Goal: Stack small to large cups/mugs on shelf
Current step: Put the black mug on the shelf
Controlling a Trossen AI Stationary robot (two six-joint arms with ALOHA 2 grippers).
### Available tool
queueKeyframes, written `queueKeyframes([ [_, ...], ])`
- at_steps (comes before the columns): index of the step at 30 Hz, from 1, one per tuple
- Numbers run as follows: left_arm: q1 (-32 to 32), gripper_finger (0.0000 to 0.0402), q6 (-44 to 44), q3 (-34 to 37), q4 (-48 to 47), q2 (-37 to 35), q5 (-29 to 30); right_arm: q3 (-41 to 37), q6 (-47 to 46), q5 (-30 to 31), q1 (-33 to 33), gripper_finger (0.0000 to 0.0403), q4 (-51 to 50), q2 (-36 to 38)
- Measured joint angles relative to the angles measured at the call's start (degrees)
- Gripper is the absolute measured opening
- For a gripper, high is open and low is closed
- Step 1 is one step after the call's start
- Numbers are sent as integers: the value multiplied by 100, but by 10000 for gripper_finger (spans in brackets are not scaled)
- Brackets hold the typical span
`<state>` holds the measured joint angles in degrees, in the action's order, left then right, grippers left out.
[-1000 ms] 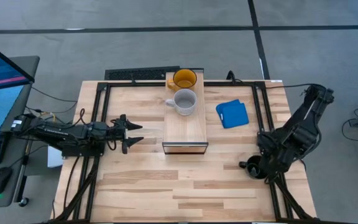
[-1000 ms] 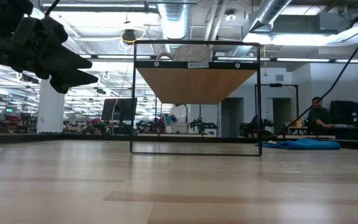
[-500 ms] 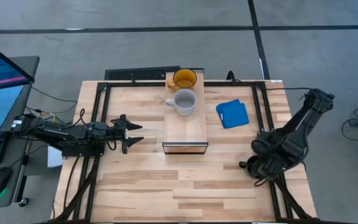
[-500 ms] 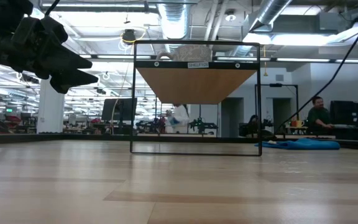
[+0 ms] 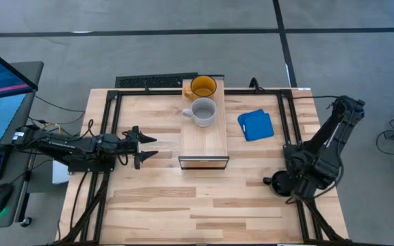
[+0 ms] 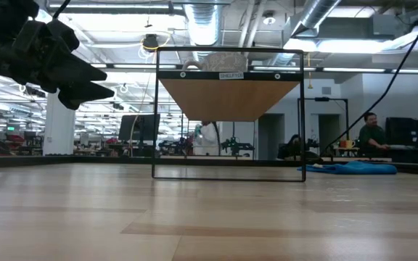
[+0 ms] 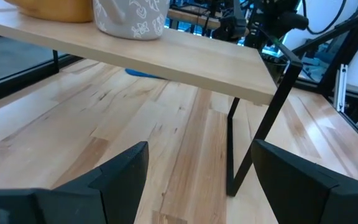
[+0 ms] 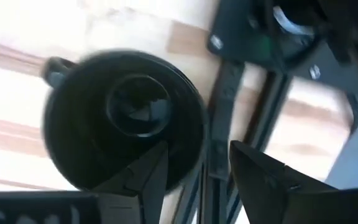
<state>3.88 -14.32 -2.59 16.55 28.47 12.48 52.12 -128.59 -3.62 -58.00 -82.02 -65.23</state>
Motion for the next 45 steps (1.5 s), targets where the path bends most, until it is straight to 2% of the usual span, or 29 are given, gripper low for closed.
queueKeyframes([
  [3, 0, 277, -3, 0, -94, 2, -1, 2, -308, -318, -242, 196, 10, -2],
  [8, 0, 277, -8, 0, -178, 2, -3, 2, -346, -298, -391, 195, 87, -84],
  [26, 0, 277, -10, 0, -183, 2, -8, 6, -505, -382, -386, 185, 158, -916],
  [45, 0, 277, -314, 0, -188, 2, -170, 8, -494, -410, -218, 184, 723, -1762],
])
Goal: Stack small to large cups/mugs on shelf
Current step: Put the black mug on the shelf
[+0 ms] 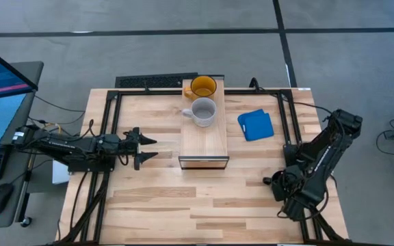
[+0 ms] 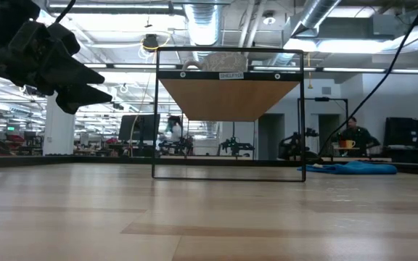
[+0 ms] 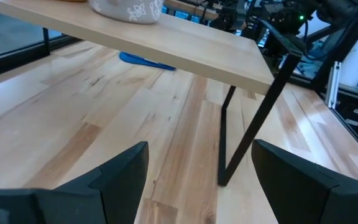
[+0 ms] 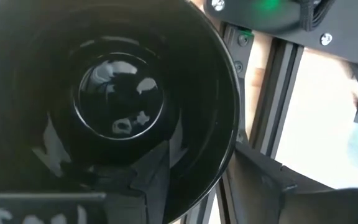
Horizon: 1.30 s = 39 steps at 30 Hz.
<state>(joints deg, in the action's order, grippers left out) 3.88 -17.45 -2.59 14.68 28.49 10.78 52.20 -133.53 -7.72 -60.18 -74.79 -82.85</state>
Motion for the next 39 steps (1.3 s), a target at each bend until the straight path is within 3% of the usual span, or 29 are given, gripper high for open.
queueKeyframes([
  [21, 0, 277, 0, 0, -28, -2, 5, -2, 160, 633, 484, 179, 12, 1],
  [31, 0, 277, -70, 0, -39, 0, -64, -669, 255, 820, 788, 135, 1168, 4],
  [39, -1, 277, -81, 0, -35, -1, -172, -684, 623, 918, 876, 76, 1095, 64],
])
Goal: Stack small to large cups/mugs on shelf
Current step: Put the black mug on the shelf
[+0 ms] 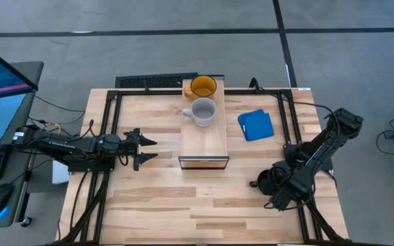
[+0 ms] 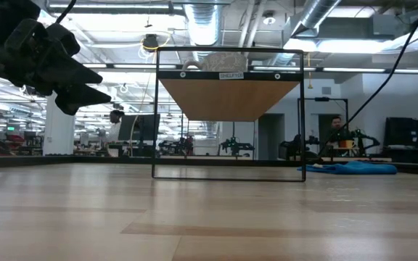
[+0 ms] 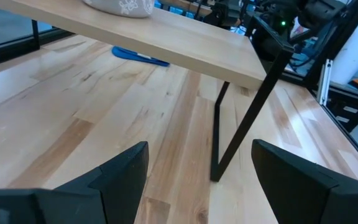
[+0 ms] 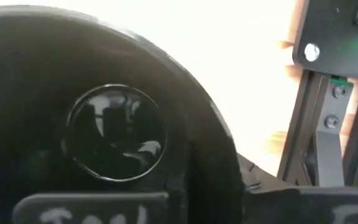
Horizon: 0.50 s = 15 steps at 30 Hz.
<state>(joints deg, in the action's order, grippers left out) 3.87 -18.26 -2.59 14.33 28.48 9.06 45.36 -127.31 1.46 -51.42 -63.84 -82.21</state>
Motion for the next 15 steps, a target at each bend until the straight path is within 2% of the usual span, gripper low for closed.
queueKeyframes([
  [11, 1, 277, 0, 0, 17, -1, 26, 0, -19, 97, 30, 48, 12, 162],
  [15, 0, 277, 0, 0, 17, -1, 28, -5, 230, 47, 128, 34, 81, 322],
])
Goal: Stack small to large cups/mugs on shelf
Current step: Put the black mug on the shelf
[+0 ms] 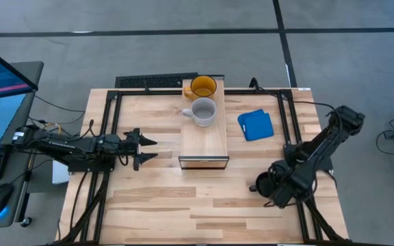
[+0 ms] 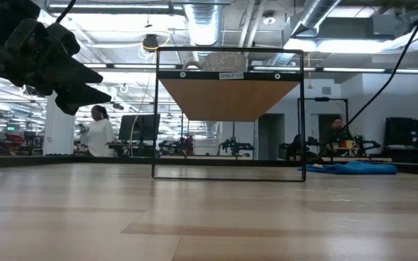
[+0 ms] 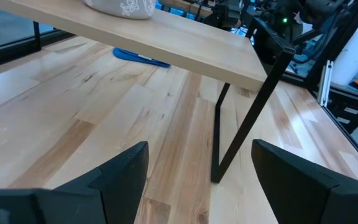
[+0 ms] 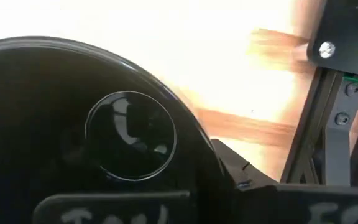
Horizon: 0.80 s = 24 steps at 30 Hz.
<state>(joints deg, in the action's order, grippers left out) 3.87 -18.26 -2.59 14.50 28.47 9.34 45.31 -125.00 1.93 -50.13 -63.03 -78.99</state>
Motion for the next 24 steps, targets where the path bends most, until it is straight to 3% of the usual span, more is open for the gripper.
queueKeyframes([
  [24, 0, 277, 0, 0, -7, 2, 9, 171, 2539, -35, 1735, 34, 324, 1644],
])
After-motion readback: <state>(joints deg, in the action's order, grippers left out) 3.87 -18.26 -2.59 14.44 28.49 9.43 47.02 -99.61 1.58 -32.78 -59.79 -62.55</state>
